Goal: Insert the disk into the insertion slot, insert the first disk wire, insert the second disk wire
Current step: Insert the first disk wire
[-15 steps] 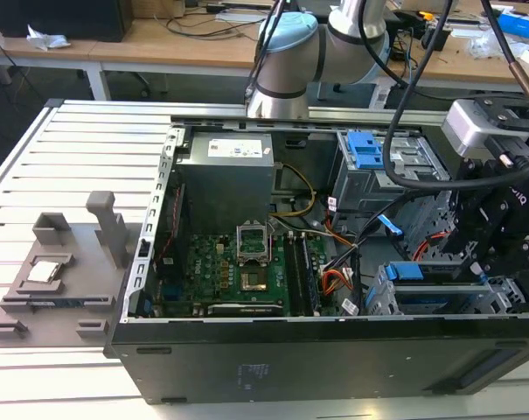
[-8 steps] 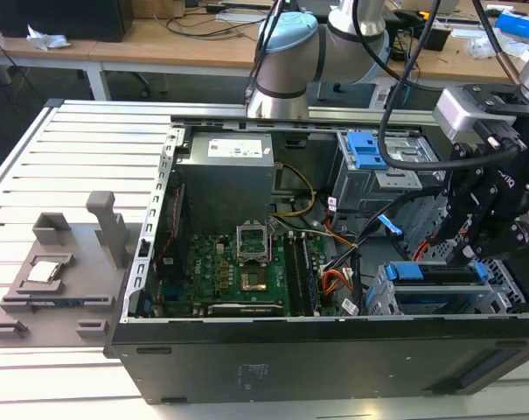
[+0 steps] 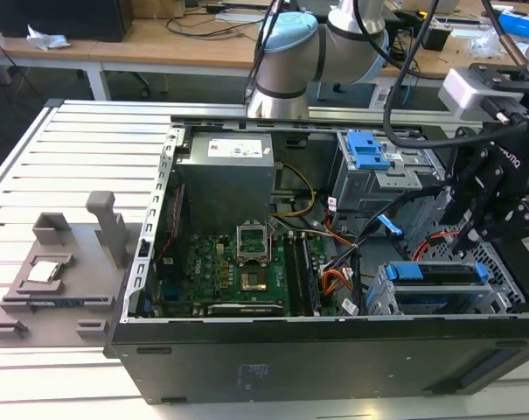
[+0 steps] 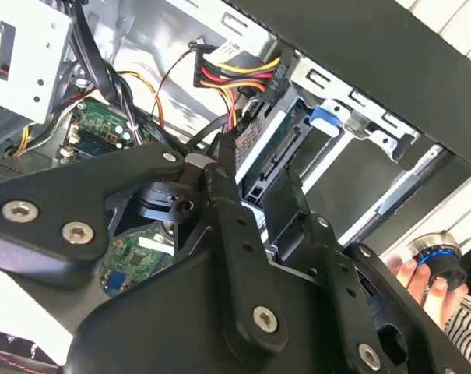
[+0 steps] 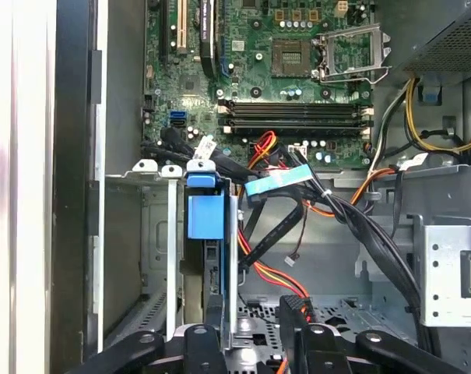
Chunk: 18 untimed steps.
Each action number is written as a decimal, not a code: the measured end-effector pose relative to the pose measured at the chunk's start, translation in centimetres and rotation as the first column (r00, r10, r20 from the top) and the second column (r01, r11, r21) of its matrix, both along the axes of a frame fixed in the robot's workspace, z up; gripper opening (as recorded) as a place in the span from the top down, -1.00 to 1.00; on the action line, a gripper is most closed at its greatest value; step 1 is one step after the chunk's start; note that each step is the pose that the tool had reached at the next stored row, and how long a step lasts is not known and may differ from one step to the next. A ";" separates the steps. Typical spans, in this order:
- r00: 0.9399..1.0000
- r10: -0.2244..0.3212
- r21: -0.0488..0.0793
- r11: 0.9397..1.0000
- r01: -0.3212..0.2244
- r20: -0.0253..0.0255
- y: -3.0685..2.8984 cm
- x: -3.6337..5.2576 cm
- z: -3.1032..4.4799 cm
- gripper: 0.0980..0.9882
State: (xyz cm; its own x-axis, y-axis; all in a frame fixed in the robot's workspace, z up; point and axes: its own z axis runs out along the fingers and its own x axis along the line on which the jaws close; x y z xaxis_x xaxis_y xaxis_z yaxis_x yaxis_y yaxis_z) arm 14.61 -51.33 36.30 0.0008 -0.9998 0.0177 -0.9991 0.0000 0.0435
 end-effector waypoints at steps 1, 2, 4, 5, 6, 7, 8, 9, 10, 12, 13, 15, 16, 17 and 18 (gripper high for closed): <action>1.000 0.005 0.000 1.000 -0.005 0.000 0.09 0.13 -0.01 0.28; 1.000 0.009 0.000 1.000 -0.009 0.000 0.16 0.25 -0.01 0.28; 1.000 0.017 0.000 1.000 -0.017 0.000 0.31 0.58 -0.03 0.28; 1.000 0.023 0.000 1.000 -0.023 0.000 0.42 0.83 -0.03 0.28; 1.000 0.028 0.000 1.000 -0.028 0.000 0.53 1.09 -0.05 0.28; 1.000 0.032 0.000 1.000 -0.032 0.000 0.59 1.24 -0.06 0.28; 0.999 0.037 0.000 0.999 -0.037 0.000 0.68 1.49 -0.06 0.28; 0.999 0.041 0.000 0.999 -0.041 0.000 0.73 1.67 -0.09 0.28; 0.999 0.044 0.000 0.999 -0.044 0.000 0.77 1.84 -0.12 0.28; 0.999 0.051 -0.006 0.999 -0.051 0.000 0.84 2.25 -0.20 0.28; 0.999 0.053 -0.009 0.999 -0.053 0.000 0.87 2.41 -0.24 0.28; 0.998 0.059 -0.014 0.998 -0.059 -0.001 0.94 2.67 -0.30 0.28; 0.998 0.065 -0.017 0.998 -0.065 -0.001 1.02 2.89 -0.36 0.28; 0.998 0.067 -0.018 0.998 -0.067 -0.001 1.05 2.98 -0.39 0.28; 0.998 0.070 -0.021 0.997 -0.070 -0.001 1.09 3.09 -0.42 0.28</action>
